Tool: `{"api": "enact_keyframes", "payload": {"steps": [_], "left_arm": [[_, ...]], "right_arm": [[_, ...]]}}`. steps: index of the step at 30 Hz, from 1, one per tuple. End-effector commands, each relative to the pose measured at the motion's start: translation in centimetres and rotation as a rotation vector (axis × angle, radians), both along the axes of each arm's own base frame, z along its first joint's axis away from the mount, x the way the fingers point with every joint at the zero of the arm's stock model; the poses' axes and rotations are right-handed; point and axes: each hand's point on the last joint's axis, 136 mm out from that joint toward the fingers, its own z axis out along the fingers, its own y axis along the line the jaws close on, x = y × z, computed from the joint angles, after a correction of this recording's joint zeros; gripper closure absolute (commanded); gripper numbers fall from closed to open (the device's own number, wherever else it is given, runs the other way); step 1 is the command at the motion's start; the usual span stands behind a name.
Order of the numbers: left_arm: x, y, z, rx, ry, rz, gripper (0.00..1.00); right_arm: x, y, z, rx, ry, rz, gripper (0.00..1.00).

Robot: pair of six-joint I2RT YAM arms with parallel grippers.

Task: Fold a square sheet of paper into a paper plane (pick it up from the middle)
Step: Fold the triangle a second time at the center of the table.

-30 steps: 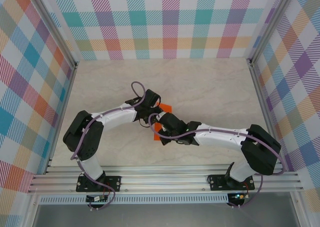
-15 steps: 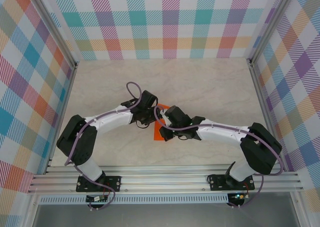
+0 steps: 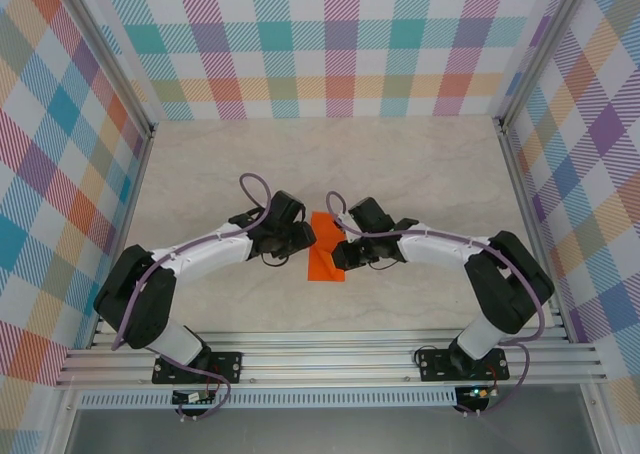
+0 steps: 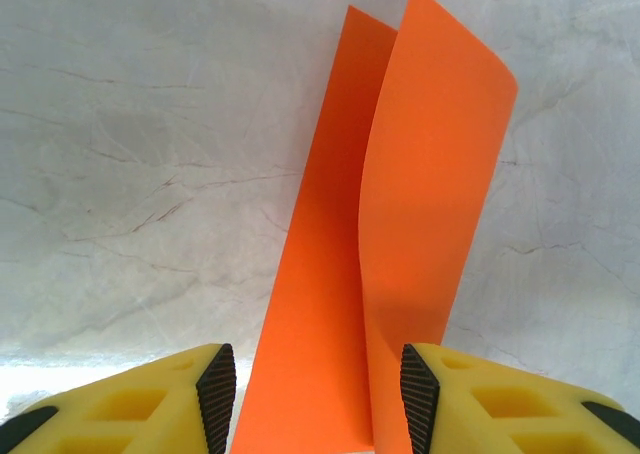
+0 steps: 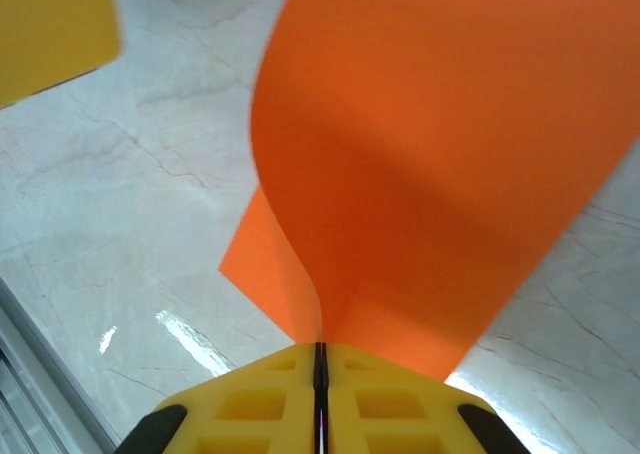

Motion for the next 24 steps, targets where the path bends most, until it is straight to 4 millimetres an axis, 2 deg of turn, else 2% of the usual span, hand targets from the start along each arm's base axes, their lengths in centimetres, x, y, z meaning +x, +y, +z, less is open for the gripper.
{"api": "enact_keyframes", "payload": {"steps": [1, 12, 24], "left_arm": [[0.3, 0.2, 0.8, -0.035, -0.034, 0.015, 0.50], [0.2, -1.4, 0.4, -0.107, -0.035, -0.040, 0.57], [0.0, -2.8, -0.4, -0.130, -0.011, -0.075, 0.64]], "right_arm": [[0.4, 0.4, 0.5, 0.026, 0.018, 0.045, 0.90], [2.6, -0.1, -1.2, -0.060, 0.027, 0.095, 0.88], [3.8, -0.5, -1.8, -0.091, 0.012, 0.111, 0.86]]}}
